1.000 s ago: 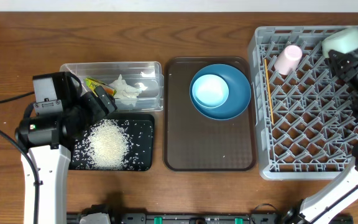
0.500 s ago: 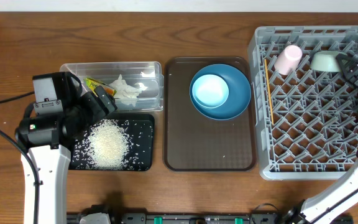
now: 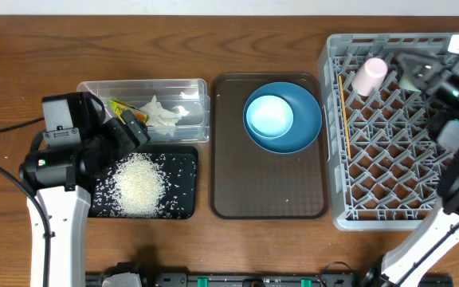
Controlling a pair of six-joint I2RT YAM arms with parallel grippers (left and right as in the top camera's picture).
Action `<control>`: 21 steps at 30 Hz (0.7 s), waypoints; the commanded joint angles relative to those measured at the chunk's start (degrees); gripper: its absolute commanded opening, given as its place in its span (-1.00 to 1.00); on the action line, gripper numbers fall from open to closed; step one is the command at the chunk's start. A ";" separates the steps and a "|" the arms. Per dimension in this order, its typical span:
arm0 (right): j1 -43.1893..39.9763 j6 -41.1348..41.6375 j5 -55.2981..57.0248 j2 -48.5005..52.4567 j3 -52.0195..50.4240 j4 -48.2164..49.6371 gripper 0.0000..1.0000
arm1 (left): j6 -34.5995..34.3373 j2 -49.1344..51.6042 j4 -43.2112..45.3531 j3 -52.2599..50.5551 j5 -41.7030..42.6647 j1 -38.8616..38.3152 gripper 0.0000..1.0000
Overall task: Sort waste into correct bins and load items into the dishwasher rack
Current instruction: 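Release the green bowl and move the right gripper back left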
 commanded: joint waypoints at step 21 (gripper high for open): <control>24.72 10.64 0.15 -19.71 -0.02 0.48 -0.35 | 0.76 -0.59 -0.20 0.09 -0.76 0.24 0.89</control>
